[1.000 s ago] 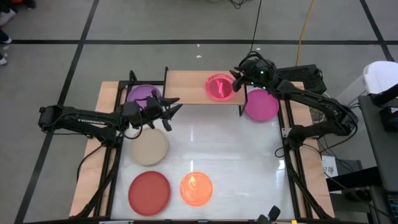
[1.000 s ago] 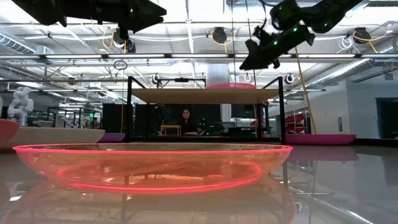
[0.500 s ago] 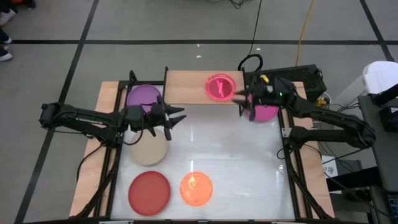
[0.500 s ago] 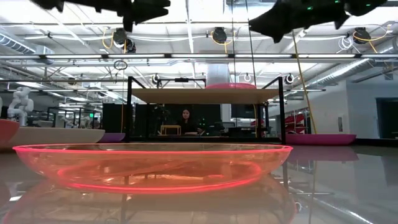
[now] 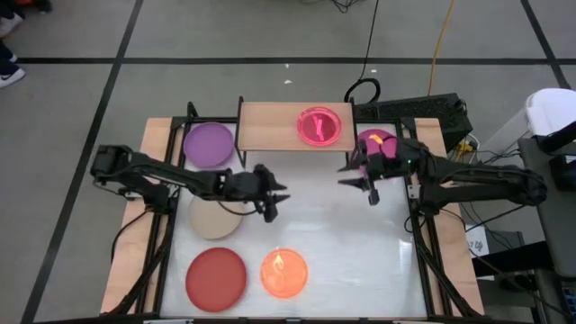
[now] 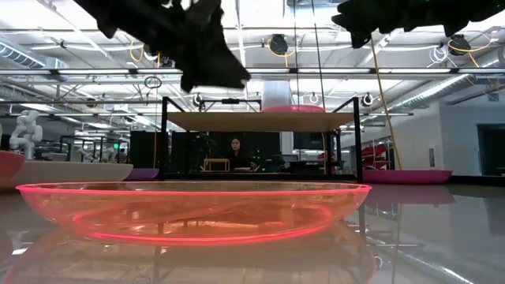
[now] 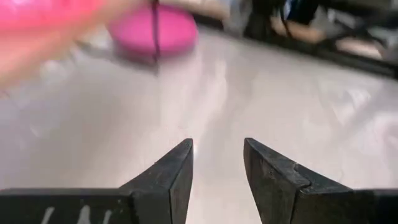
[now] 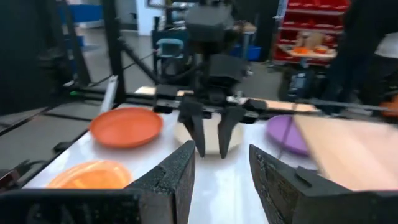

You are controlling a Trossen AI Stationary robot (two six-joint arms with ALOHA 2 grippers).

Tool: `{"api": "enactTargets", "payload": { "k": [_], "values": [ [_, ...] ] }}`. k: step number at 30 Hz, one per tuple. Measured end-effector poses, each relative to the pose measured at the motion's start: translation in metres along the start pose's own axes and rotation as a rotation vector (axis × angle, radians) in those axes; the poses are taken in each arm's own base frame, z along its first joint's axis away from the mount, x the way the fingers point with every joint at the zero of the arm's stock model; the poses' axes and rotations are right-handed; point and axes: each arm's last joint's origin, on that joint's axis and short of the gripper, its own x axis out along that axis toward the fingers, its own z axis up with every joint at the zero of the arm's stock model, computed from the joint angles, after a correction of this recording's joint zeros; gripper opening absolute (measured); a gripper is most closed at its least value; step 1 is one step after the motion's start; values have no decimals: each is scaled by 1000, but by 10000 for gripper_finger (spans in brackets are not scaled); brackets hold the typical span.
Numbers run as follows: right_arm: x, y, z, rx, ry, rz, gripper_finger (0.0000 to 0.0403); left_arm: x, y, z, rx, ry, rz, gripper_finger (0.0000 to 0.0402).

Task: Place and stack plates onto a shelf
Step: Stack the small orange plate on top of the other small pink plate on the shelf

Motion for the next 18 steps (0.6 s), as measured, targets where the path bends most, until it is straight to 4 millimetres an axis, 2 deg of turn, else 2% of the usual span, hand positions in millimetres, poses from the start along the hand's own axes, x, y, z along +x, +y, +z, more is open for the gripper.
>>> {"api": "enactTargets", "payload": {
  "k": [7,13,18],
  "values": [
    [3,8,-13,-25,-51,11,132,24,-1,-6,-193,277,-129,147],
    [3,10,-13,-18,-58,2,132,37,-3,-16,-206,473,-156,147],
    [4,13,-13,-21,-52,17,132,44,-5,-27,-217,554,-215,147]
  ]
}}
